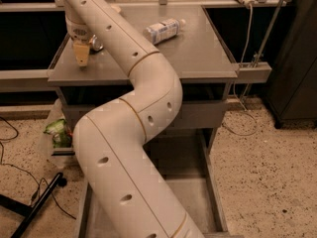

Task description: Place orange can into middle drawer

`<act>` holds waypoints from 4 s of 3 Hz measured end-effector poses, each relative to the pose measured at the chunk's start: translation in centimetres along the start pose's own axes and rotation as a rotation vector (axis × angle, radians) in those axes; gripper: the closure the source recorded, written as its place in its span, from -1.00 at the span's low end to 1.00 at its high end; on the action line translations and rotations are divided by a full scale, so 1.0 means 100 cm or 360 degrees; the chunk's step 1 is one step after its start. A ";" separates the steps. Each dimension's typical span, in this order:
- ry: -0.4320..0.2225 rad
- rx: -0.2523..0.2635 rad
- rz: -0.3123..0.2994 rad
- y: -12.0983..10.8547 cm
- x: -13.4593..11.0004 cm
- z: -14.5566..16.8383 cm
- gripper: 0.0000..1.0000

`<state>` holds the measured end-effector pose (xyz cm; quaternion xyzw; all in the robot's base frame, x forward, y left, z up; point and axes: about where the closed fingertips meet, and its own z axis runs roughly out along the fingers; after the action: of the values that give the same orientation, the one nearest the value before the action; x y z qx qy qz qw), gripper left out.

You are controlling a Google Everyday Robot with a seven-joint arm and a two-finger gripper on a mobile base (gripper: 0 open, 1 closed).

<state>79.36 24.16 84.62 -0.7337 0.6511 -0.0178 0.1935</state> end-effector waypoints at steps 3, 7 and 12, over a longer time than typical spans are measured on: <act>0.0000 0.0001 0.0000 0.001 -0.001 -0.007 1.00; -0.0010 0.0012 0.0088 -0.002 0.011 -0.012 0.62; 0.0023 0.0026 0.0109 -0.005 0.020 -0.012 -1.00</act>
Offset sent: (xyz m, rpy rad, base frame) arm 0.0000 0.0000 0.0000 0.0000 0.0000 0.0000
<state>79.81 21.96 85.42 -0.7093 0.6769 -0.0217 0.1953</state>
